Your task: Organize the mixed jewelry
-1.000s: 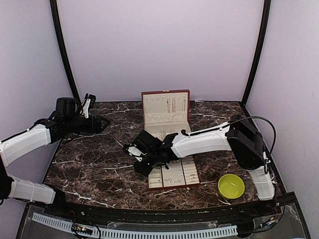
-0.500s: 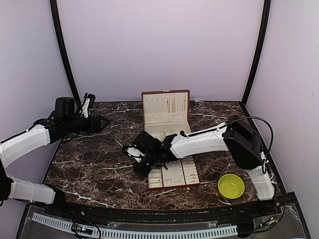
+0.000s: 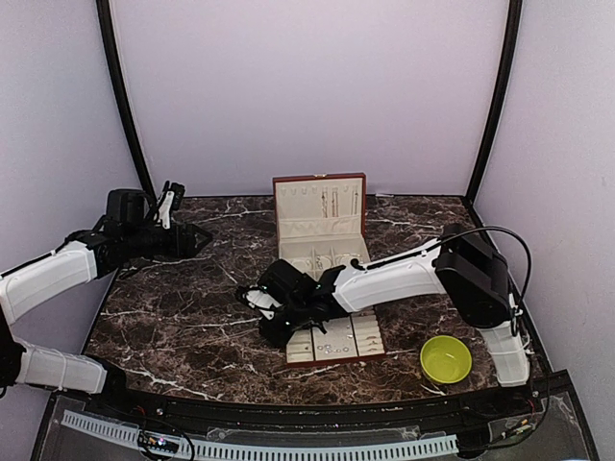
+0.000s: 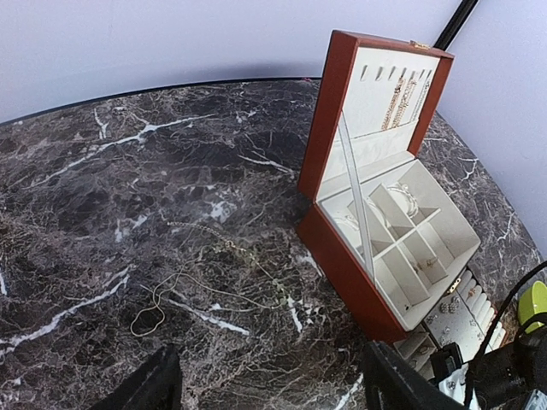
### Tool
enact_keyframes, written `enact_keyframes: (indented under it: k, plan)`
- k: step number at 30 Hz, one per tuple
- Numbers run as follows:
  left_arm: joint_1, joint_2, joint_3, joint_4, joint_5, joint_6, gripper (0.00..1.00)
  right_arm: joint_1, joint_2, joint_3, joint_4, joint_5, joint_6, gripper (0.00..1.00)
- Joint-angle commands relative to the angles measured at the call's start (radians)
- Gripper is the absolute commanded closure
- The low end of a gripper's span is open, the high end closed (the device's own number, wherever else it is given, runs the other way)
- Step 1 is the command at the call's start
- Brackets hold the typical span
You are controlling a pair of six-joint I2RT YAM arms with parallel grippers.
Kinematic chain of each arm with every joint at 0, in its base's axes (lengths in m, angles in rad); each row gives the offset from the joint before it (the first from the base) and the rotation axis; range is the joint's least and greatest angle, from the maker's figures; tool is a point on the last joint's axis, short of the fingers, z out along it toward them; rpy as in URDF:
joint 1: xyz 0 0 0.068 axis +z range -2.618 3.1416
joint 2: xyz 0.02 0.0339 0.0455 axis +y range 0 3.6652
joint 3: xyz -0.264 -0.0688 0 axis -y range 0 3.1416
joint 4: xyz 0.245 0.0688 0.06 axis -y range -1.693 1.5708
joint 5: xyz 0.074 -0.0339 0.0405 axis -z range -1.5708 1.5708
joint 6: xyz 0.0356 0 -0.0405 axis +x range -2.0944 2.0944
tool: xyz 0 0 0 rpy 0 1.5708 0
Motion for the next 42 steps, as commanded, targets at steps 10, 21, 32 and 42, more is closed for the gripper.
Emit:
enact_keyframes:
  k: [10, 21, 32, 42]
  plan:
    - [-0.038, -0.026, -0.034, 0.045, 0.061, 0.046, 0.25, 0.005, -0.134, -0.087, 0.202, -0.05, 0.062, 1.0]
    - [-0.135, -0.09, -0.179, 0.194, 0.023, -0.084, 0.28, -0.036, -0.199, -0.168, 0.276, -0.108, 0.102, 1.0]
    - [-0.323, -0.064, -0.29, 0.162, -0.135, -0.192, 0.33, -0.071, -0.348, -0.345, 0.383, -0.064, 0.135, 0.99]
    - [-0.502, 0.093, -0.242, 0.157, -0.226, -0.301, 0.34, -0.136, -0.466, -0.501, 0.481, -0.057, 0.162, 0.76]
